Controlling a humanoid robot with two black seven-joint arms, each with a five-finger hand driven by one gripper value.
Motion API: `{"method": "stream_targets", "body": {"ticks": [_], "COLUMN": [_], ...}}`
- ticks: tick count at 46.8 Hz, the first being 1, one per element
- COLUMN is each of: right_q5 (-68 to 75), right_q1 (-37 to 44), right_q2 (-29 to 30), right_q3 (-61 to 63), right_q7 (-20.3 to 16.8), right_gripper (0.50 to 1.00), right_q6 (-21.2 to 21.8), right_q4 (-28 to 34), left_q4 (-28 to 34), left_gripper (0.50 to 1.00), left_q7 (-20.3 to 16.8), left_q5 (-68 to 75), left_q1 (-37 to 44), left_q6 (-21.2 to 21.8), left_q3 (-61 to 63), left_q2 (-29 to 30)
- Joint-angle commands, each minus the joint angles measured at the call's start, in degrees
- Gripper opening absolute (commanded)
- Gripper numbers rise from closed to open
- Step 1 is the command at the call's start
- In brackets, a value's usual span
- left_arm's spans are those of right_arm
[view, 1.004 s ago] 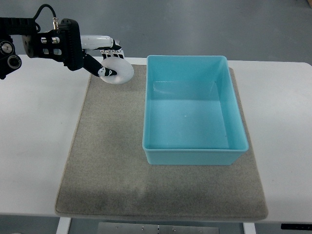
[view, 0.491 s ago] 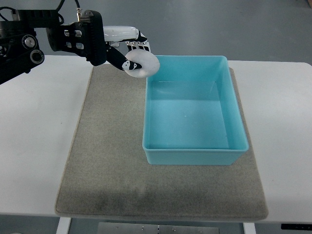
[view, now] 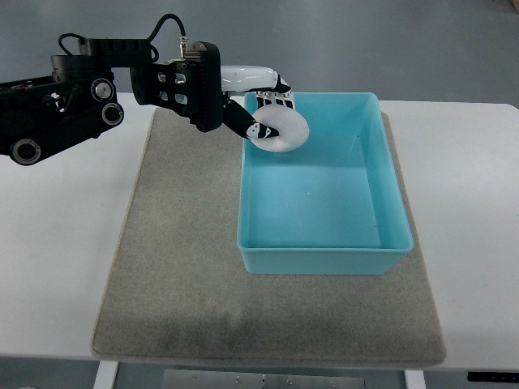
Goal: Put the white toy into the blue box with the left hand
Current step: 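Carry the toy with the left hand over the blue box and lower it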
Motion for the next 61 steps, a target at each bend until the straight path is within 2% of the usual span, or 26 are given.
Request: {"method": "stream_targets", "body": {"ticks": [1,18,39,41,42,45,49,52,53,61], "right_q5": [0.00,0.00,0.00,0.00,0.00,0.00,0.00,0.00,0.00,0.00], "right_q1": [0.06,0.06,0.06,0.06,-0.03,-0.03,-0.03,-0.03,0.06,-0.03], "right_q2": [0.00,0.00,0.00,0.00,0.00,0.00,0.00,0.00,0.00,0.00], "right_q3": [0.00,0.00,0.00,0.00,0.00,0.00,0.00,0.00,0.00,0.00], "right_q7": [0.00,0.00,0.00,0.00,0.00,0.00,0.00,0.00,0.00,0.00], "right_gripper": [0.936,0.936,0.936,0.936,0.936,0.936,0.936,0.936,0.936,0.936], "right_q6": [0.00,0.00,0.00,0.00,0.00,0.00,0.00,0.00,0.00,0.00], "right_q4": [0.00,0.00,0.00,0.00,0.00,0.00,0.00,0.00,0.00,0.00], "left_q4": [0.83,1.71,2.77,2.77,2.85,2.85,2.85,2.85,2.85,2.85], "left_gripper": [0.500,0.500,0.500,0.533,0.569,0.728,0.758,0.925,0.941,0.954], "left_q7": [0.01,0.01,0.01,0.01,0.01,0.01,-0.08,-0.08,-0.08,-0.08], "left_q5": [0.01,0.09,-0.08,-0.17,-0.17,-0.35,-0.35,-0.43,-0.43,-0.43], "left_q1": [0.35,2.19,4.83,4.92,4.92,5.18,5.53,5.62,5.62,5.62], "left_q6": [0.00,0.00,-0.09,-0.09,-0.09,-0.09,-0.09,0.00,0.00,0.00], "left_q3": [0.00,0.52,0.70,0.61,0.61,0.61,0.61,0.44,0.35,-0.09], "left_q2": [-1.35,-5.13,-5.66,-5.66,-5.66,-5.66,-5.74,-5.74,-5.74,-5.74]}}
